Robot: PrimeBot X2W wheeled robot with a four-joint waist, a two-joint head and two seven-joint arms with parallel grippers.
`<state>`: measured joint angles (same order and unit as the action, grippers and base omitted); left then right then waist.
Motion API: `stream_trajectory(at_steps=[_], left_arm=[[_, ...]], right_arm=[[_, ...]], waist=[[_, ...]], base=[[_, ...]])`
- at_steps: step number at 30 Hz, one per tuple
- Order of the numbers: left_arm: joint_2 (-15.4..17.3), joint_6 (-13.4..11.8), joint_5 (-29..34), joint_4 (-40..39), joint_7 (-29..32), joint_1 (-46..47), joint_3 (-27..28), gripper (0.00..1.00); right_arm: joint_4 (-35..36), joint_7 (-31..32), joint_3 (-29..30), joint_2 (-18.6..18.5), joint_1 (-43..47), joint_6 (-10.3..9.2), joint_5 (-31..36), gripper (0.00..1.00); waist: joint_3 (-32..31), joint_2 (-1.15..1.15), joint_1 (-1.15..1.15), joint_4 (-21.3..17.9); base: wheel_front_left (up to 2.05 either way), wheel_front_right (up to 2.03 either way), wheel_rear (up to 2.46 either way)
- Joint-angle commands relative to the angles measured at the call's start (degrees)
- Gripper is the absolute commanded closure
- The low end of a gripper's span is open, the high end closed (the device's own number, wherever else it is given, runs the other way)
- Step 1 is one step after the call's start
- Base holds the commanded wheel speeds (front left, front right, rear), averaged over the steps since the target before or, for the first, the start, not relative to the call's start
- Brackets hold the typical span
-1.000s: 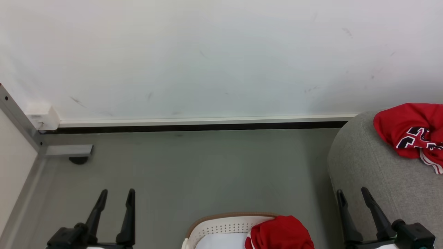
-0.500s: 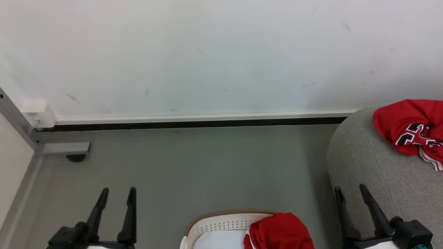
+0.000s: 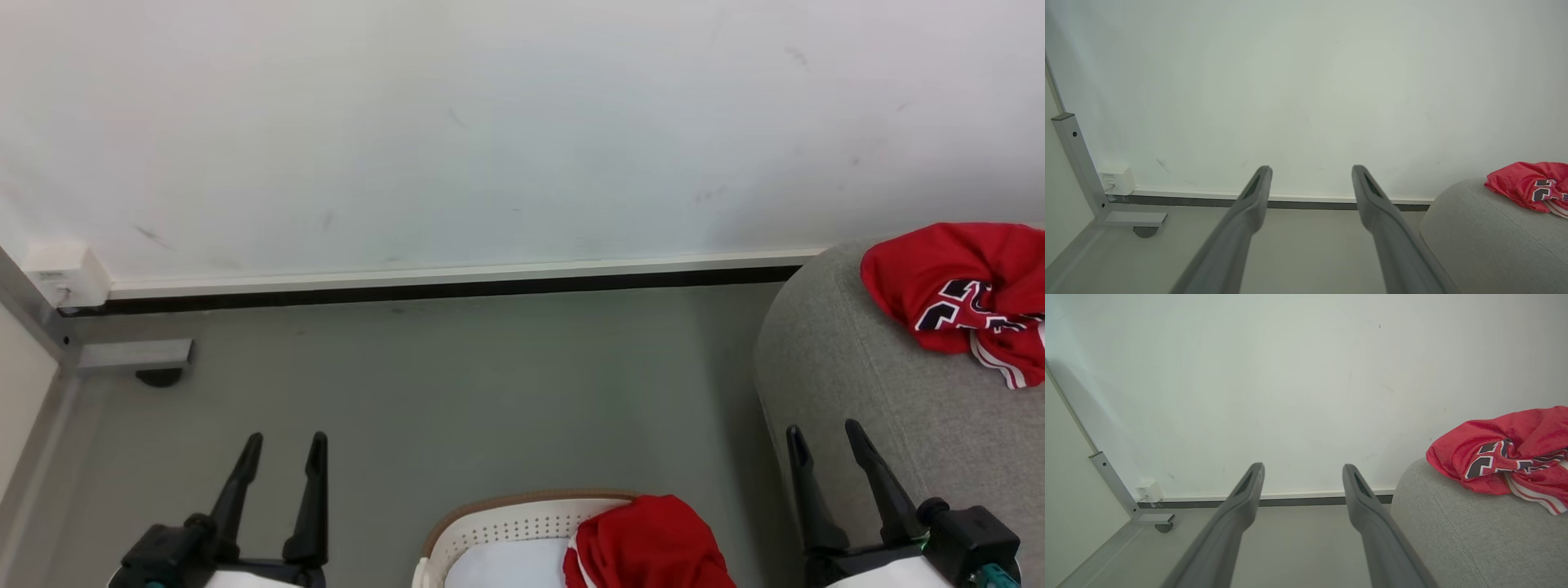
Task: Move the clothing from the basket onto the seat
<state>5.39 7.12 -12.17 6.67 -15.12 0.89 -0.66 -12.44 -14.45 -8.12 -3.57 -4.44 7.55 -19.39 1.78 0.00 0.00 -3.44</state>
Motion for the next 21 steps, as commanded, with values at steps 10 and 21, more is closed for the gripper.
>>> stream_trajectory(at_steps=[10, 21], left_arm=[[0.9, 0.4, -0.7, -0.5, 0.0, 3.3, -1.2, 0.00], [4.1, 0.3, -2.2, 0.9, 0.0, 8.4, -5.6, 0.00]], right_arm=[[1.5, -0.3, 1.3, 0.0, -2.8, -0.13, 1.0, 0.00], [3.6, -0.7, 2.9, 0.5, -6.2, -0.13, 1.5, 0.00]], waist=[[4.6, 0.00, 0.00, -4.1], [11.8, 0.00, 0.00, -8.9]], base=[[0.00, 0.00, 0.00], [0.00, 0.00, 0.00]])
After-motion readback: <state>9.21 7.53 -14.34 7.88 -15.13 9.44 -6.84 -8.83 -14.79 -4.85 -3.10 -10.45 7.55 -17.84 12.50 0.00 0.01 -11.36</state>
